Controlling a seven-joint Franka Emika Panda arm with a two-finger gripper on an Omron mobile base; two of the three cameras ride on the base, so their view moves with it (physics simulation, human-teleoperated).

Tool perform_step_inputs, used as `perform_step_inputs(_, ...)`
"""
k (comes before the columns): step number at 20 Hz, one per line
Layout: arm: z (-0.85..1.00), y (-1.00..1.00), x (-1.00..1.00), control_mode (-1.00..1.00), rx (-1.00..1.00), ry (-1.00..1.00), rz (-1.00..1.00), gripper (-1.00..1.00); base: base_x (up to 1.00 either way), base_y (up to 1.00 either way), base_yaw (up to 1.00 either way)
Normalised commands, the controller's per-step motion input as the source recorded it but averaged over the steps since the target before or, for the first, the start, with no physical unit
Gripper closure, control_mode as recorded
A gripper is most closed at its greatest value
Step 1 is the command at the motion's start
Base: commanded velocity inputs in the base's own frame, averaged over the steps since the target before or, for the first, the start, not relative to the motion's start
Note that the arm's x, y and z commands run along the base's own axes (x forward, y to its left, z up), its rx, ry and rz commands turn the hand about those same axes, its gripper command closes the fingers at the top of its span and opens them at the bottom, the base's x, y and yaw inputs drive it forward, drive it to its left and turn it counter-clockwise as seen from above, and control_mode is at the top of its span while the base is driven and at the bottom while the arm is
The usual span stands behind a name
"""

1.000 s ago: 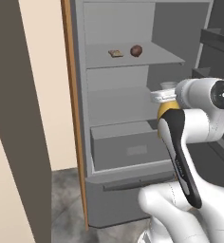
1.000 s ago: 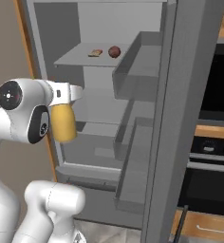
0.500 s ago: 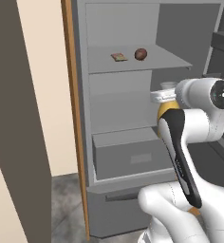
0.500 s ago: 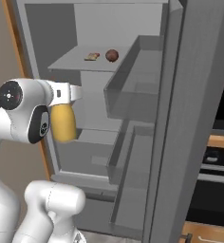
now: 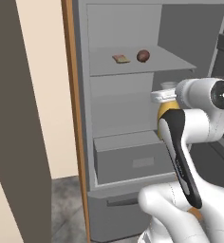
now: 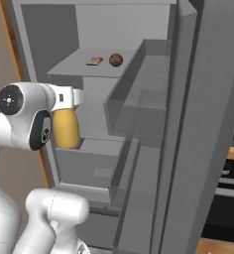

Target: Move the onion and bar from the second highest shelf to the top shelf to make space. Then, place the pitcher from the counter on the cleared second highest shelf.

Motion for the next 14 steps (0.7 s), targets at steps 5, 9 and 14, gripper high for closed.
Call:
perform_step_inputs(5,0.0,0.0,0.0,1.0,0.0,0.0,0.0,1.0,0.25,0.03,0.0)
perform_step_inputs(9,-0.01,0.0,0.0,-1.0,-0.02,-0.03,0.0,1.0,0.0,0.0,0.0)
perform_step_inputs(14,-0.2,-0.01,0.0,-1.0,0.0,-0.11,0.0,1.0,0.0,0.0,0.0)
